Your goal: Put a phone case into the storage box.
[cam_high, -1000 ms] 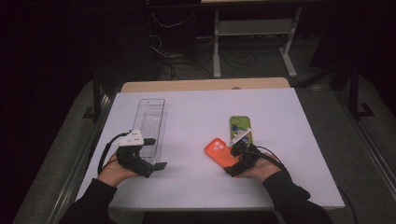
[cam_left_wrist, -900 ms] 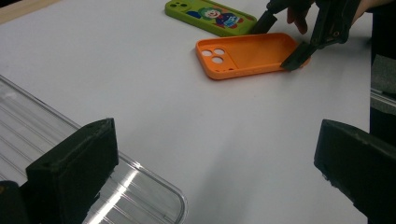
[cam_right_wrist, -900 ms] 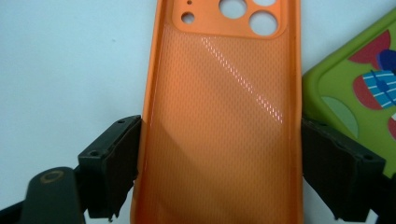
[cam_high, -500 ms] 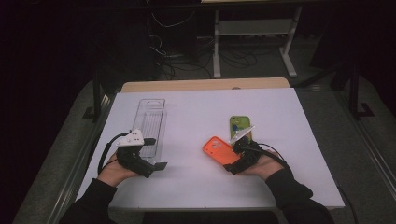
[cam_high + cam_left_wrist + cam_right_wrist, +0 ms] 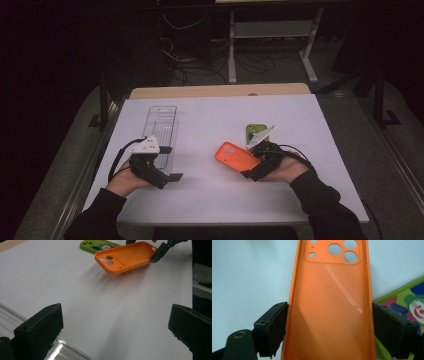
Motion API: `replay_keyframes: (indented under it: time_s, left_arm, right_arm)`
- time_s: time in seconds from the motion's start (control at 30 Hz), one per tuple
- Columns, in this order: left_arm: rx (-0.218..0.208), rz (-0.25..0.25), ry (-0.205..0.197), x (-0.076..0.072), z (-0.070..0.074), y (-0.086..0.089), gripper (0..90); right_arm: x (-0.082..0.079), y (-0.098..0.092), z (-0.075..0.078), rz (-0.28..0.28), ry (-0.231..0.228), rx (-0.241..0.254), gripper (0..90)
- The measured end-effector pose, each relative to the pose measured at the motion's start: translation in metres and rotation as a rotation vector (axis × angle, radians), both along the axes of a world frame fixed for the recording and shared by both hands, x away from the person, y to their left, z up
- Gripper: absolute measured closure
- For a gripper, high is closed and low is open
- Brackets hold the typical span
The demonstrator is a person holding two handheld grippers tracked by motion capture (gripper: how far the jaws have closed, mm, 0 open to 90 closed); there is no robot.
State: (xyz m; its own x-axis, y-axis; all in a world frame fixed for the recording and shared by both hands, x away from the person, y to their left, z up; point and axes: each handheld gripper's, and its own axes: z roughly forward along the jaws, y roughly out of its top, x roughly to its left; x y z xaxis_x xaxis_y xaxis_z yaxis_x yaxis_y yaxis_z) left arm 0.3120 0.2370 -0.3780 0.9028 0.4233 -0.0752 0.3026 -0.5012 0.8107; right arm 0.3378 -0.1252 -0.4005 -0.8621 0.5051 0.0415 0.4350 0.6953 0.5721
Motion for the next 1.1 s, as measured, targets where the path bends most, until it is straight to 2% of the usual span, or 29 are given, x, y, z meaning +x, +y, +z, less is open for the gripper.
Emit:
replay_keyframes:
  time_s: [0.03,0.07,0.17,0.2,0.37,0.47,0.63,0.73,0.77,0.87,0.9,0.93,0.97,1.1]
  left_arm:
    - [0.000,0.000,0.000,0.000,0.000,0.000,0.0]
    - [0.006,-0.009,-0.004,0.002,0.002,-0.003,0.0]
    - [0.014,-0.019,-0.008,0.004,0.005,-0.005,0.0]
    - [0.024,-0.032,-0.018,0.007,0.008,-0.007,0.0]
    - [0.030,-0.063,-0.030,0.012,0.016,-0.013,0.0]
    - [0.045,-0.099,-0.035,0.018,0.021,-0.023,0.0]
    - [0.047,-0.144,-0.036,0.023,0.025,-0.033,0.0]
    - [0.052,-0.187,-0.027,0.029,0.028,-0.043,0.0]
    - [0.052,-0.187,-0.027,0.029,0.028,-0.043,0.0]
    - [0.073,-0.229,-0.027,0.033,0.028,-0.056,0.0]
    - [0.073,-0.229,-0.027,0.033,0.028,-0.056,0.0]
    - [0.083,-0.252,-0.032,0.035,0.030,-0.061,0.0]
    - [0.081,-0.262,-0.030,0.035,0.030,-0.063,0.0]
    - [0.098,-0.296,-0.033,0.037,0.031,-0.070,0.0]
  right_arm:
    - [0.000,0.000,0.000,0.000,0.000,0.000,15.8]
    - [0.002,0.000,0.002,0.027,-0.006,-0.002,15.8]
    - [0.004,0.000,0.003,0.053,-0.013,-0.001,15.8]
    - [0.006,0.000,0.004,0.078,-0.013,0.003,15.8]
    - [0.010,-0.001,0.009,0.115,-0.024,0.001,15.7]
    - [0.012,-0.003,0.014,0.148,-0.026,0.021,15.7]
    - [0.013,-0.001,0.019,0.200,-0.038,0.016,15.7]
    - [0.015,0.003,0.024,0.253,-0.047,0.014,15.7]
    - [0.015,0.003,0.024,0.253,-0.047,0.014,15.7]
    - [0.016,0.008,0.028,0.294,-0.056,0.015,15.7]
    - [0.016,0.008,0.028,0.294,-0.056,0.015,15.7]
    - [0.016,0.010,0.030,0.323,-0.075,0.015,15.7]
    - [0.016,0.011,0.031,0.335,-0.071,0.018,15.6]
    - [0.017,0.013,0.032,0.359,-0.069,0.025,15.7]
